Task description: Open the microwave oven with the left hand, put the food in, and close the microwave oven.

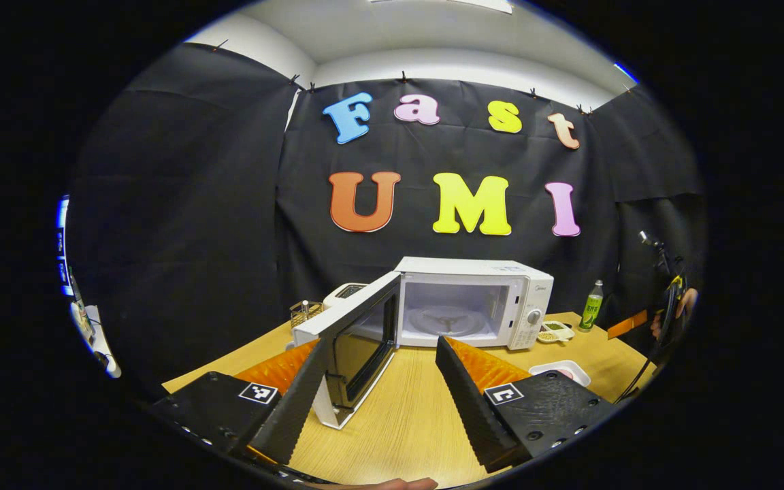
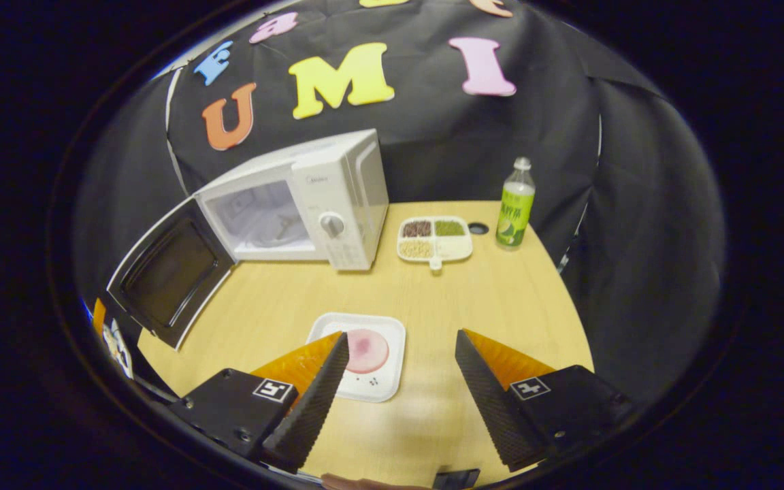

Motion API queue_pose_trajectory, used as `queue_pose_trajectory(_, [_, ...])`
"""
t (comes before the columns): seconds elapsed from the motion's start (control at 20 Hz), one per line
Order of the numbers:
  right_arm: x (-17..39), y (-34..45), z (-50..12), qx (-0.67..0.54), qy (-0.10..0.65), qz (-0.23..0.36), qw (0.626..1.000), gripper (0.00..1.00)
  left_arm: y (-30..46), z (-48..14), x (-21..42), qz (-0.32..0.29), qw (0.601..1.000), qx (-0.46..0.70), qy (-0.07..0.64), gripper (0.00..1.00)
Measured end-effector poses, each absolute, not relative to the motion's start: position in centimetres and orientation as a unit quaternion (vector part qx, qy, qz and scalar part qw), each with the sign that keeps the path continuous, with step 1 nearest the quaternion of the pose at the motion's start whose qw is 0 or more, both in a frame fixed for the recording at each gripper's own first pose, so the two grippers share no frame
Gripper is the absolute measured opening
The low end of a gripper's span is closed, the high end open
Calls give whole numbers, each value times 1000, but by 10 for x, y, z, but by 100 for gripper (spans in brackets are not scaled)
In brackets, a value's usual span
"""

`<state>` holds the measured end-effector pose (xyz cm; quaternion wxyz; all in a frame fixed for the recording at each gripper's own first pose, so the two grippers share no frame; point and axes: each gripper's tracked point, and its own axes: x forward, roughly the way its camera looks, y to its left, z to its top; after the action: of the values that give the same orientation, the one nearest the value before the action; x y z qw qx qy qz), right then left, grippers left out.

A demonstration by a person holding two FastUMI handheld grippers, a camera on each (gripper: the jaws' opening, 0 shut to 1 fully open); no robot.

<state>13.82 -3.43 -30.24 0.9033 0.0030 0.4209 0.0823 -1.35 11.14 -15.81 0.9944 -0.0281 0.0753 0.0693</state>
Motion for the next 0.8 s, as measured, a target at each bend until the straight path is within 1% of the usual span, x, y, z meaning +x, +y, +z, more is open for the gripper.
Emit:
queue_pose_trajectory(0.05, [141,-32,-318,8,455,92,886,88,108,-155,-9,70,994,-27,73,94])
queue_pose_trajectory(0.2, [145,-21,-365,53,555,126,821,83,101,-147,5,70,996,-19,59,94])
queue_pose_trajectory(0.3, [146,-19,-391,73,601,120,787,78,99,-151,13,73,995,-20,62,94])
queue_pose_trajectory(0.35, [148,-23,-403,76,620,108,773,70,96,-152,17,74,995,-20,64,95])
queue_pose_trajectory(0.4, [148,-24,-414,78,637,104,760,67,95,-153,18,75,995,-21,66,94])
queue_pose_trajectory(0.45, [149,-21,-421,86,651,105,747,57,94,-154,19,74,995,-21,69,94])
queue_pose_trajectory(0.5, [150,-20,-420,84,655,111,743,62,93,-155,19,72,995,-22,72,95])
queue_pose_trajectory(0.55, [157,-15,-422,87,650,132,743,39,91,-156,21,72,994,-24,74,95])
queue_pose_trajectory(0.6, [158,-13,-429,93,664,139,729,31,92,-156,21,75,994,-24,75,95])
queue_pose_trajectory(0.65, [159,-15,-418,112,663,150,725,10,93,-156,22,78,994,-25,77,95])
queue_pose_trajectory(0.7, [159,-11,-429,122,669,156,716,6,96,-155,20,82,993,-24,76,94])
queue_pose_trajectory(0.8, [160,-9,-428,124,670,169,712,0,95,-152,20,85,994,-23,72,94])
